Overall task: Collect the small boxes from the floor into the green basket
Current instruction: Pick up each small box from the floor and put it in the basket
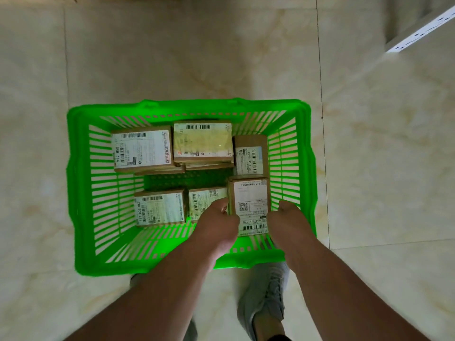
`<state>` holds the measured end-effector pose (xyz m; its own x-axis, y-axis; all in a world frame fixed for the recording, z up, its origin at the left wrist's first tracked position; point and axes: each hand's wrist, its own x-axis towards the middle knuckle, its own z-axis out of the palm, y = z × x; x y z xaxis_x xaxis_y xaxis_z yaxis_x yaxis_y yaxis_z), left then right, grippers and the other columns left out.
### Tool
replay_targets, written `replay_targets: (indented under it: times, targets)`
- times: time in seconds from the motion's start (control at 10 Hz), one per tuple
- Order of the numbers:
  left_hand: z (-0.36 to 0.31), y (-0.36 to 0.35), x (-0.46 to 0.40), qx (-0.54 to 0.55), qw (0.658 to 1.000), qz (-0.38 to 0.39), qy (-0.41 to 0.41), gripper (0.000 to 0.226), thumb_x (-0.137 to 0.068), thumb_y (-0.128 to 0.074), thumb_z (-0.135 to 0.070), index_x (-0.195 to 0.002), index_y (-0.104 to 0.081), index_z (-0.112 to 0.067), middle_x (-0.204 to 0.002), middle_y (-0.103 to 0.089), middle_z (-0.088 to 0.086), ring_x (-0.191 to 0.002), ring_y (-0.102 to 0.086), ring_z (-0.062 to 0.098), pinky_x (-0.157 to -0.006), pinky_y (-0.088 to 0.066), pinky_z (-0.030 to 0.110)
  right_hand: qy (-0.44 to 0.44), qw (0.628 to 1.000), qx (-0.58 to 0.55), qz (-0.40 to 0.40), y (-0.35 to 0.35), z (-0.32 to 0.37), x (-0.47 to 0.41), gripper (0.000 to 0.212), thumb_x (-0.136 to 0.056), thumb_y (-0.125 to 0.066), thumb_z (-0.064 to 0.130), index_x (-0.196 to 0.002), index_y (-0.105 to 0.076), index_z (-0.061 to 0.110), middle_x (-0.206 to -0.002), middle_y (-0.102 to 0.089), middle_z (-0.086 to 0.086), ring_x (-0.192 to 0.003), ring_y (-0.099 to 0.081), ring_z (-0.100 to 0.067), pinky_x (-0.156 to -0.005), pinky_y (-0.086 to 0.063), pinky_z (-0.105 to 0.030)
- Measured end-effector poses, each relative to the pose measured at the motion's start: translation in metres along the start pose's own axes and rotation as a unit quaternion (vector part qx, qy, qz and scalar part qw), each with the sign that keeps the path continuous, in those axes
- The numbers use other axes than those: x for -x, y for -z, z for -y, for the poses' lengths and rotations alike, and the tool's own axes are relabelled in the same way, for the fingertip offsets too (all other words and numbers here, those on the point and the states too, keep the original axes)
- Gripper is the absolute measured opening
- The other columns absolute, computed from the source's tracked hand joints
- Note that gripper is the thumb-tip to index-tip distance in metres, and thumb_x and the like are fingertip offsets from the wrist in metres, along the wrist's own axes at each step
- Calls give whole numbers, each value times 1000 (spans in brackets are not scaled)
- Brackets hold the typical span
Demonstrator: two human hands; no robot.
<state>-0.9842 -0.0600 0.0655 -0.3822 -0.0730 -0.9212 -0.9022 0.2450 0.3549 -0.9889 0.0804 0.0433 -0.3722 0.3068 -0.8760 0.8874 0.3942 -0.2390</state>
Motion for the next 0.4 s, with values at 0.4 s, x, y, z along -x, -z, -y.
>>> replay_targets:
  times: [0.4]
  targets:
    - [-63,1,25,-297,918,-48,-260,60,-92,-51,-17,-151,-44,-28,-145,-50,-7,-134,-43,12,-112,-35,24,-30,975,-220,18,-7,11,35,26,-79,-57,9,-100,-72,9,-80,-72,-8,-69,-62,-23,-62,-51,-41]
